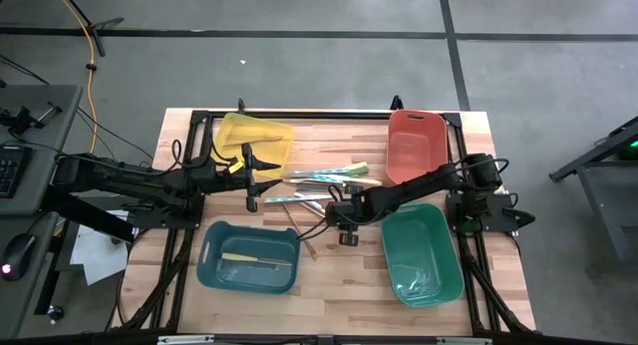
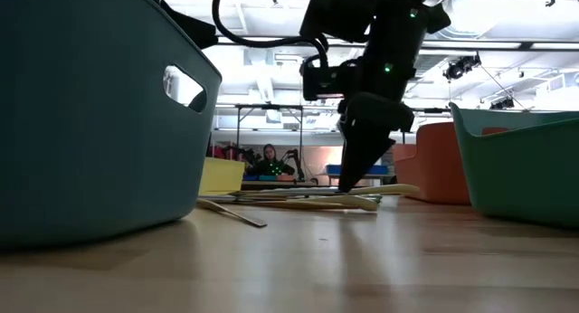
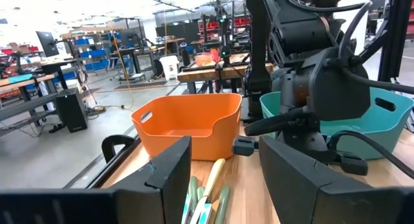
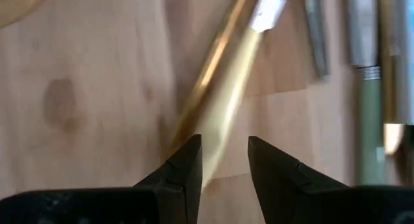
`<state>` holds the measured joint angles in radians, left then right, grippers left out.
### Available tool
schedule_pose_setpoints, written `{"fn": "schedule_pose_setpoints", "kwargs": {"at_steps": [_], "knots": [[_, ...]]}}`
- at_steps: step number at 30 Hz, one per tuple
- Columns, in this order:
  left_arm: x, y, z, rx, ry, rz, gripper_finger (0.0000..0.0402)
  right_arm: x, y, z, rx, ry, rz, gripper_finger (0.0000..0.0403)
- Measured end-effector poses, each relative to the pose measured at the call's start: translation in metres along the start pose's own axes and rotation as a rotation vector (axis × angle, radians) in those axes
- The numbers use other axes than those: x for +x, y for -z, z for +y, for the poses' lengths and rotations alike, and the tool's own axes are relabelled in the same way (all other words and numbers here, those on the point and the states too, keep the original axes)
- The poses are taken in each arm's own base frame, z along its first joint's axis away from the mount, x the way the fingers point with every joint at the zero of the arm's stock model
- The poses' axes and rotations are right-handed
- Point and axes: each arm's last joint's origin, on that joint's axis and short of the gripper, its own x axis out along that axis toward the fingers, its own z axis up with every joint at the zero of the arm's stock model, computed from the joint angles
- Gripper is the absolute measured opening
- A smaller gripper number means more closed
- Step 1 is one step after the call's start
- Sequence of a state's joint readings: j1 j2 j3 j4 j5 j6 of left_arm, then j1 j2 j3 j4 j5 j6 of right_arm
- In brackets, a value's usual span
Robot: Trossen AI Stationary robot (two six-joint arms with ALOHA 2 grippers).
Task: Sort silverware by color (type)
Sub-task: Put the yellow knife into the blue bin
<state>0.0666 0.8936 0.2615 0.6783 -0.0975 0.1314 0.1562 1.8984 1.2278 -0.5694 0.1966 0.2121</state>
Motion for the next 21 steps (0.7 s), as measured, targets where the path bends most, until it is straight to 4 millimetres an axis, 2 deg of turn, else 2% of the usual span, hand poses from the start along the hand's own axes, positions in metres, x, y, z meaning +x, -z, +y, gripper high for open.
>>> {"fn": "schedule_pose_setpoints", "kwargs": {"at_steps": [4, 14, 21], "knots": [[0.0, 0.0, 0.0, -0.001, 0.0, 0.0, 0.017, 0.0, 0.001, 0.001, 0.034, -0.038, 0.012, 0.0108], [0.0, 0.0, 0.0, -0.026, 0.0, 0.0, 0.017, 0.0, 0.003, 0.0, 0.099, -0.005, 0.033, 0.0108], [0.0, 0.0, 0.0, -0.026, 0.0, -0.001, 0.017, 0.018, 0.006, 0.003, 0.09, 0.0, 0.066, 0.0108]]}}
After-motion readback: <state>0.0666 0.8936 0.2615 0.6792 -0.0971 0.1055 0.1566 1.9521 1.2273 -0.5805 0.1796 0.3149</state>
